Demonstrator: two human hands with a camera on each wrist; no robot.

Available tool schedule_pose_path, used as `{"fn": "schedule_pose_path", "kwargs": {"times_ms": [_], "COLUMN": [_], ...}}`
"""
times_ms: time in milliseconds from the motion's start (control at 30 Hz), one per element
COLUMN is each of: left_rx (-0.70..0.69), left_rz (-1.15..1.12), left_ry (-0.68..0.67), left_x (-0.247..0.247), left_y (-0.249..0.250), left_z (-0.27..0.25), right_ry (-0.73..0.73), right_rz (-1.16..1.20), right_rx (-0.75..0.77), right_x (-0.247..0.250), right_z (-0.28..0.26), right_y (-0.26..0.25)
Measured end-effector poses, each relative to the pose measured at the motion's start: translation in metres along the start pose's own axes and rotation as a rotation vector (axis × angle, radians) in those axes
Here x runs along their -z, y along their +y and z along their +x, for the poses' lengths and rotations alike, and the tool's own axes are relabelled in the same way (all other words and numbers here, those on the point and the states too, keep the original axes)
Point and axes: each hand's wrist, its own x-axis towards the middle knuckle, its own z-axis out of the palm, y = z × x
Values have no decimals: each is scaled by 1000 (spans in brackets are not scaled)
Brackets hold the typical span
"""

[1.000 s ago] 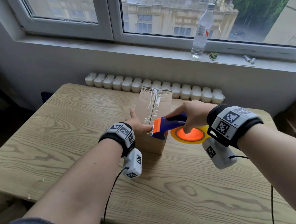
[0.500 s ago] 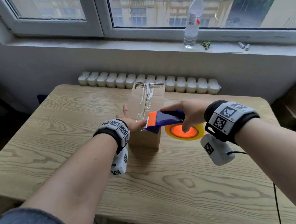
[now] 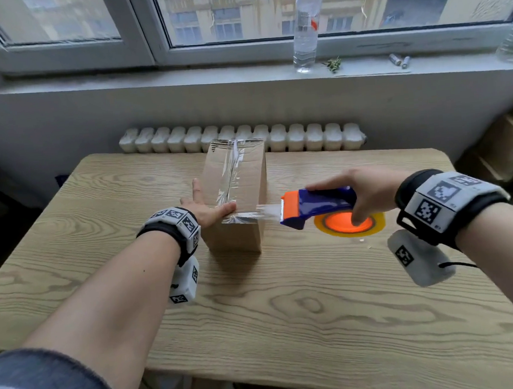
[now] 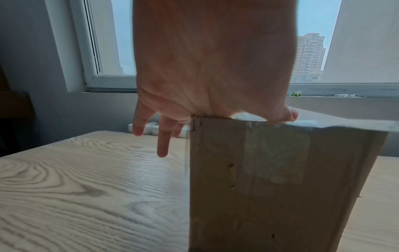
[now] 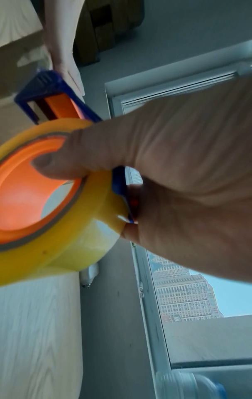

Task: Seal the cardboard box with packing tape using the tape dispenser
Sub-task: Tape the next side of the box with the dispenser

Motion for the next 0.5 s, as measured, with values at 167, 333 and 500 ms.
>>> {"fn": "schedule_pose_path", "kwargs": {"times_ms": [167,333,500], "left_rx": [-8,-11,-16], "left_rz": [-9,-16,-31], "left_ry": [-2,1,-7], "left_x": [-2,-1,-2], "left_y": [-2,-3,-3], "left_z": [3,3,3], "right_ry": [-6,-25,-10], "right_rz": [-84,-75,-53], "right_rx": [-9,-18,-4], "right_x": [-14,-25,-34], "right_z": [7,22,40], "right_y": [-7,-15,-32]}}
